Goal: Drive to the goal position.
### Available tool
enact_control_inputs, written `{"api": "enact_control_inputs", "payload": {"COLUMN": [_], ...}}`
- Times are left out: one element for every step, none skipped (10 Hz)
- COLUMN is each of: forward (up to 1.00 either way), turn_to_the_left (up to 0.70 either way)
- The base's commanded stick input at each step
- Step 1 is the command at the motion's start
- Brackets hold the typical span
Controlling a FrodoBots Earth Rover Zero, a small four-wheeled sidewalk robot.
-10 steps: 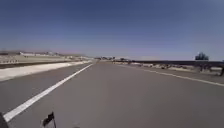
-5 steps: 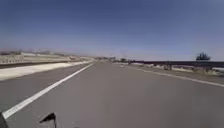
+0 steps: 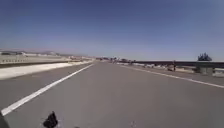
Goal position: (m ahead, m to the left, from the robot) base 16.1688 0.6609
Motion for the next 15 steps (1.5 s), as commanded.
{"api": "enact_control_inputs", "payload": {"forward": [1.0,1.0,1.0,1.0,1.0,1.0,1.0,1.0,1.0,1.0,1.0,1.0,1.0,1.0,1.0], "turn_to_the_left": [0.22,0.2,0.08,0.0,0.0,0.0,0.0,0.0,0.0,0.0,0.0,0.0,0.0,0.0,0.0]}}
